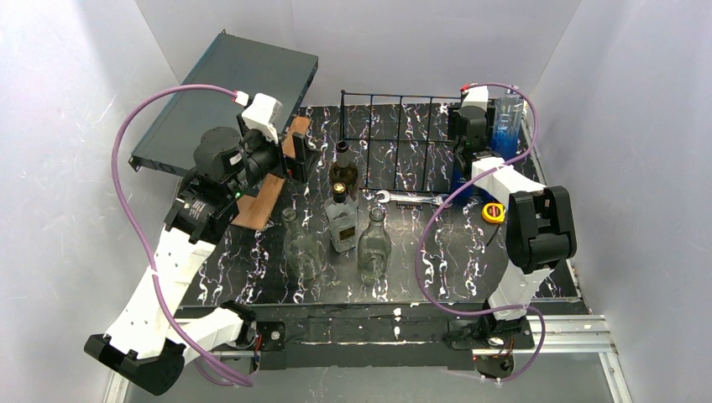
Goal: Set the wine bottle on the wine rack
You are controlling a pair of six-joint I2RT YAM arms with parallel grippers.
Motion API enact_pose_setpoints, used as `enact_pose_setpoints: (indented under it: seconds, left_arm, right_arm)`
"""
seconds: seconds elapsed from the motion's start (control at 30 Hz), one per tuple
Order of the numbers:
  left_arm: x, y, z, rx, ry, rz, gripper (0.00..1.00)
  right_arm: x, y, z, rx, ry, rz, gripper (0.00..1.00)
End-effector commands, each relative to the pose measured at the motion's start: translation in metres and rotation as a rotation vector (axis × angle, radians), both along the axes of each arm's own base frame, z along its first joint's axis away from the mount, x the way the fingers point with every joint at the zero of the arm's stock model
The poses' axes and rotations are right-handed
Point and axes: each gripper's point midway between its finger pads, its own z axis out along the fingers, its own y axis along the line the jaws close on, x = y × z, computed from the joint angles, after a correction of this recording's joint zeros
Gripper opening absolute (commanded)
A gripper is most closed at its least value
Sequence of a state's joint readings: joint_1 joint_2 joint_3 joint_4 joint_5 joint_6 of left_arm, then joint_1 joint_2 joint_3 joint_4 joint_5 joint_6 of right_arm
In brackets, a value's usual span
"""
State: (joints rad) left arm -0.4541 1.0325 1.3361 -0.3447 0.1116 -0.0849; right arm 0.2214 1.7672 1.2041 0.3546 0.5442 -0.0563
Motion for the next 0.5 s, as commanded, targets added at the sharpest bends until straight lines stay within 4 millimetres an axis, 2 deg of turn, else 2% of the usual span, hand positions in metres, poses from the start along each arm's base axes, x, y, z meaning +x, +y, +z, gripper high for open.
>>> enact_pose_setpoints:
  seconds: [0.0,0.1,0.47]
  left_arm:
    - [-0.0062,0.0043,0.0183,-0.007,-0.050,0.005,0.99]
    - [-0.0064,0.0035,0.0187,-0.009,-0.050,0.002,0.99]
    - [-0.0071,0.0025,0.0183,-0.008,-0.052,-0.001,0.99]
  right_arm:
    - [-0.0007,-0.0004,-0.0146,-0.008,0.067,-0.005,0.25]
    - [-0.0002,-0.0014,-0.0139,-0.010,0.071,-0.012,0.37]
    - [-0.0010,-0.0008,-0.0077,0.005,0.077,-0.012,0.62]
